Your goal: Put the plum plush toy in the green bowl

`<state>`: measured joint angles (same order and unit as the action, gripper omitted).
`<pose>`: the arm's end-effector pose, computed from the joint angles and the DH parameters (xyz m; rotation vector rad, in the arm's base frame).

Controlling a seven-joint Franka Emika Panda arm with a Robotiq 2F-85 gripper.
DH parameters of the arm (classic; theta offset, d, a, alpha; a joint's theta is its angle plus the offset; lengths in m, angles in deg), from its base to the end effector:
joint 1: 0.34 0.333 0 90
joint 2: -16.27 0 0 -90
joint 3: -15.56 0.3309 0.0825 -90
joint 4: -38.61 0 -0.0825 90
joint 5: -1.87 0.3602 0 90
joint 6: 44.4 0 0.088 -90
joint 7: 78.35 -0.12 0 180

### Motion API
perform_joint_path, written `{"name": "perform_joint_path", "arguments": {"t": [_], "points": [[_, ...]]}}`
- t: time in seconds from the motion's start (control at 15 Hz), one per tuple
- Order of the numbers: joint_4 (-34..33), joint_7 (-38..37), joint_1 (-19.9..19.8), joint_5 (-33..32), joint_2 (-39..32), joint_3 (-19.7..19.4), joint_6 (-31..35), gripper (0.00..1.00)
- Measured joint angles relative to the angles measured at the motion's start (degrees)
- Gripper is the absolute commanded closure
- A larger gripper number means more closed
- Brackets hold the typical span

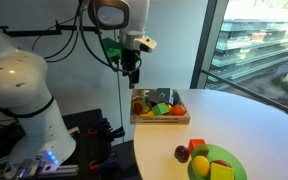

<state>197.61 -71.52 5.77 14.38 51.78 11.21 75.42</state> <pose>0.3011 0.0238 0.3962 -2.9074 -0.0728 0.0863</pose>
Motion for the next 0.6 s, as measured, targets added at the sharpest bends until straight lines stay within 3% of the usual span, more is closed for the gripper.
{"name": "perform_joint_path", "arguments": {"t": [0.6], "points": [[0.0,0.0,-0.7,-0.2,-0.3,0.3,0.0,0.0]]}}
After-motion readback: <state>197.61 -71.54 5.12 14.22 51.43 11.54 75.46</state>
